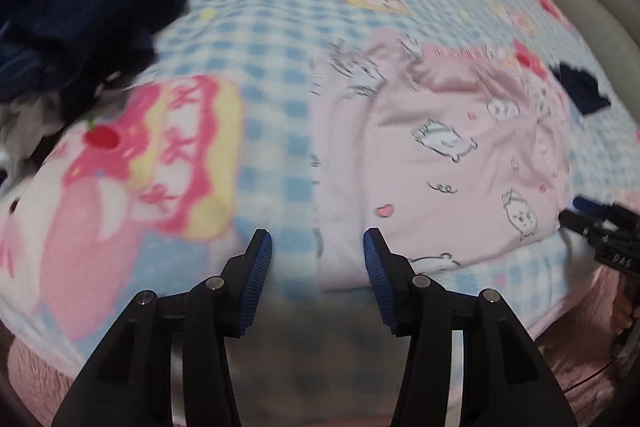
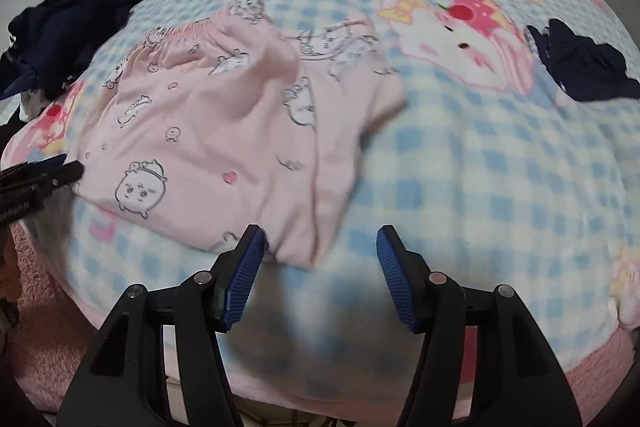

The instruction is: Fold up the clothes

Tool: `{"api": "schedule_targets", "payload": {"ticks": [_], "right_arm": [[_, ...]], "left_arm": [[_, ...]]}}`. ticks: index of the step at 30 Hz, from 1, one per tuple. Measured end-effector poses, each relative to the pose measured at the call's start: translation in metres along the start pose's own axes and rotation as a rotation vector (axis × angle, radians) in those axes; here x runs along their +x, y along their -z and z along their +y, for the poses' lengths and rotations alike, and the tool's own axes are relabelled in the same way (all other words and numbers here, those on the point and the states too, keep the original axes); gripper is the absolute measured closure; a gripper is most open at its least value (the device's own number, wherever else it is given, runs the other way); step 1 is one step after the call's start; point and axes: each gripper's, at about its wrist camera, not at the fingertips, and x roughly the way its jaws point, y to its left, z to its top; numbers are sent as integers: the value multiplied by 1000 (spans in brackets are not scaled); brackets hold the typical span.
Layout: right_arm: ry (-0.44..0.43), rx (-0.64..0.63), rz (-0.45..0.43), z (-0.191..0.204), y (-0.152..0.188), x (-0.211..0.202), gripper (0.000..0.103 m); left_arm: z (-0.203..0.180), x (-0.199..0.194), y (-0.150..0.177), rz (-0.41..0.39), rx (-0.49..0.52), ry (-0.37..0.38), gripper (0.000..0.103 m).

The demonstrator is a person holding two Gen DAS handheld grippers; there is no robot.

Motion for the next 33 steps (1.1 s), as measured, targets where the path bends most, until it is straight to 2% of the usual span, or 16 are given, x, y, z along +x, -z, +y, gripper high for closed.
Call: {"api": "schedule_targets", "payload": {"ticks": [1, 3, 5, 7, 10, 13, 14, 15, 17, 19, 23, 25, 28, 31, 33], "right_arm": [[29, 9, -8, -3, 2, -4, 52], [51, 32, -28, -10, 5, -13, 56], [-59, 89, -38, -16, 7, -19, 55], [-168, 147, -48, -23, 9, -26, 54], [-248, 161, -35, -18, 8, -22, 56], [-246, 111, -16, -6, 4, -11, 68], [-243, 105, -8, -3, 3, -6, 77], [-237, 115, 3, -4, 3, -1, 81], [-238, 133, 5, -6, 5, 2, 92], [-248, 134, -26, -9, 9, -5, 97], [-180, 90, -87, -10, 11, -19, 100], [-137, 82, -76, -13, 12, -16, 101], [-95, 87, -31, -20, 17, -6, 102], [-126, 128, -16, -32, 20, -5, 102], [-201, 168, -56, -38, 18, -16, 101]], "left_arm": [[6, -5, 1, -8, -28, 21, 54], [18, -12, 5, -22, -86, 82, 55], [30, -13, 12, -28, -158, 189, 55], [31, -12, 21, -28, -193, 265, 55], [19, -4, 26, -28, -174, 296, 57], [15, 7, 23, -22, -190, 313, 66], [17, 10, 21, -23, -215, 323, 76], [20, 12, 19, -25, -242, 331, 89], [17, 9, 17, -31, -218, 286, 94], [12, 3, 15, -37, -175, 228, 96], [-11, -16, 13, -77, -31, 134, 97], [-13, -17, 10, -83, -17, 101, 97], [-5, -3, 10, -40, -20, 65, 97], [2, -7, 13, -52, -36, 85, 92], [7, -13, 13, -76, -54, 91, 92]]}}
